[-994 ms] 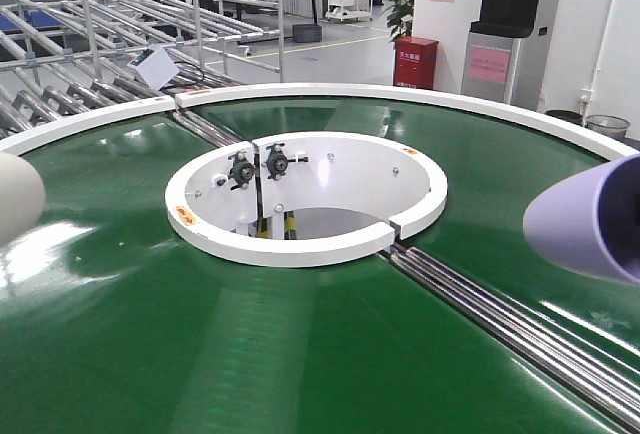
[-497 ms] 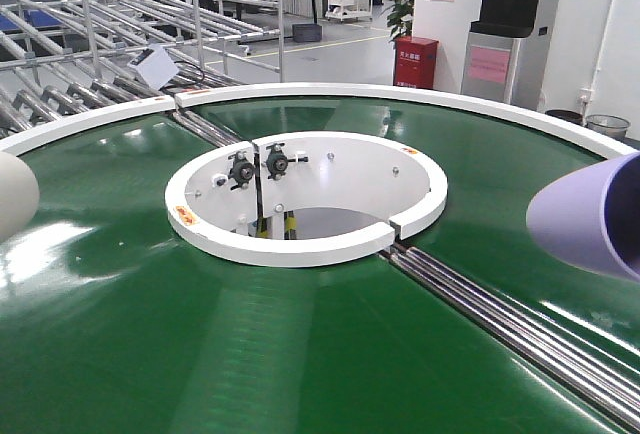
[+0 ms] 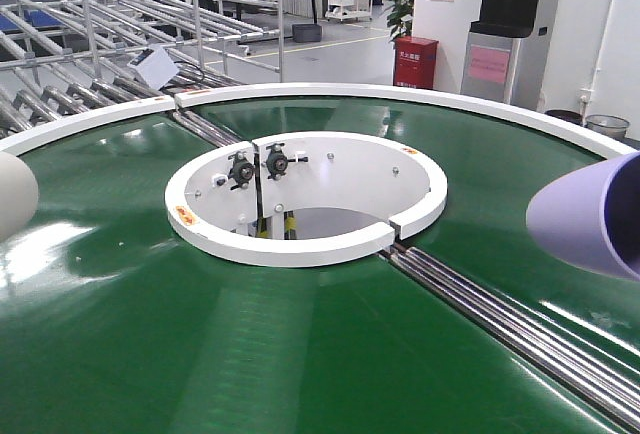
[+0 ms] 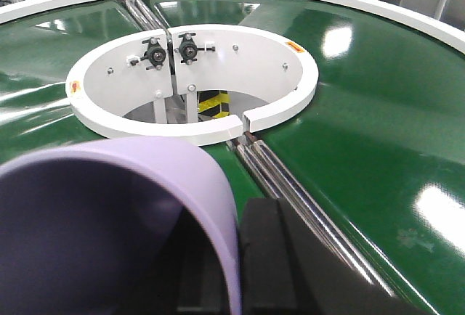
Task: Grab cup from conveyor and place in blue bin
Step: 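Lift both held cups up off the conveyor belt, then drive the base away from the conveyor toward the cart of blue bins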
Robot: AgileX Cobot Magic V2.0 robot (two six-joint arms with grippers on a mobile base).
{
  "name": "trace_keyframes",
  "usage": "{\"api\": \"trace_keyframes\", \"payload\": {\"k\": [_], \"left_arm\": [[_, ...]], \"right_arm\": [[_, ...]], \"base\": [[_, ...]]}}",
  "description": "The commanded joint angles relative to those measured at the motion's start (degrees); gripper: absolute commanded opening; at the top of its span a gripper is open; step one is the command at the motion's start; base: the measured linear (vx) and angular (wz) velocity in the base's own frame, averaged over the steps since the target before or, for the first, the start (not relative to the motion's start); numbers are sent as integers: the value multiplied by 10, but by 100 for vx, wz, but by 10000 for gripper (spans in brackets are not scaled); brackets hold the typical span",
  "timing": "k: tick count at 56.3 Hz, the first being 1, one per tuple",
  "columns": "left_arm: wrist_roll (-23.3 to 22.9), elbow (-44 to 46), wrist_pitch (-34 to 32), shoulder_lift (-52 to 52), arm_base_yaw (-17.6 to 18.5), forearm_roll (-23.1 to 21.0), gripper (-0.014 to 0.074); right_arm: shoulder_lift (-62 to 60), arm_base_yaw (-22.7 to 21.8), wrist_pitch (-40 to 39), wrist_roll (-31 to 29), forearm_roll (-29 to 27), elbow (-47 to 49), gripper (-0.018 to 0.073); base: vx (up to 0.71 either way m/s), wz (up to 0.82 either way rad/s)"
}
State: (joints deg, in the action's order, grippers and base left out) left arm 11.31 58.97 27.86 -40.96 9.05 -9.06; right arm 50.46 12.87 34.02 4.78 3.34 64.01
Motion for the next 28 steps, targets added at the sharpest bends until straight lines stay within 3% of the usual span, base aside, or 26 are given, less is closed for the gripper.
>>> {"api": "trace_keyframes", "payload": {"k": [1, 28], "left_arm": [[-4, 13, -52, 0, 2, -4, 0], [-4, 13, -52, -1, 2, -5, 0]], "right_arm": [[-4, 0, -56, 0, 6, 18, -9], [-4, 0, -56, 0, 6, 18, -9]], "base": [[0, 0], [-2, -1]]}}
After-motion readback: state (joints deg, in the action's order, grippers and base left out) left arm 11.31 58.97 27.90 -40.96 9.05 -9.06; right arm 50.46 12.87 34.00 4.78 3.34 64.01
